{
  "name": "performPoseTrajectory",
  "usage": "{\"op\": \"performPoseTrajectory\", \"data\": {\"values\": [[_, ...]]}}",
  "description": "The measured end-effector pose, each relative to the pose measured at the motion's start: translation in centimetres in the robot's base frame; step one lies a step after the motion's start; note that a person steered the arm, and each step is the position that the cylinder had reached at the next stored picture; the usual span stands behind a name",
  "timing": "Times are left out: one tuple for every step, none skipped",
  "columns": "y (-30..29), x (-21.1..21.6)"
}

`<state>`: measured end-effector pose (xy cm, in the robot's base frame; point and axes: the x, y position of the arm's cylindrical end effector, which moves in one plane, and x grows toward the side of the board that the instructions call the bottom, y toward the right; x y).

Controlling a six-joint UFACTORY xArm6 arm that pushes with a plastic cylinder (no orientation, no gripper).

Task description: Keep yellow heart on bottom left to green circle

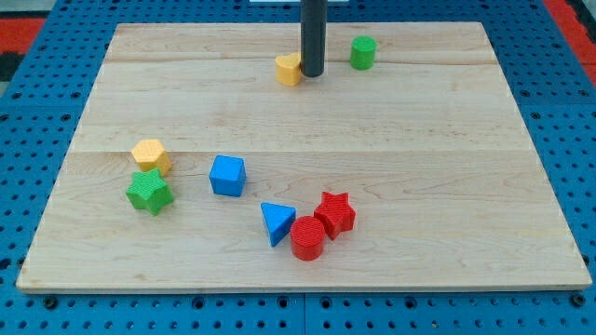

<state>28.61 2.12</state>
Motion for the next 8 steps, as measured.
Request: {"op": "performPoseTrajectory", "data": {"values": [[5.4,-1.0],[9.2,-1.9],[7.0,0.4],[-0.4,4.7],[-10.2,5.1],[-10.0,4.7],[-6.6,2.1],[-5.0,-0.1]]}}
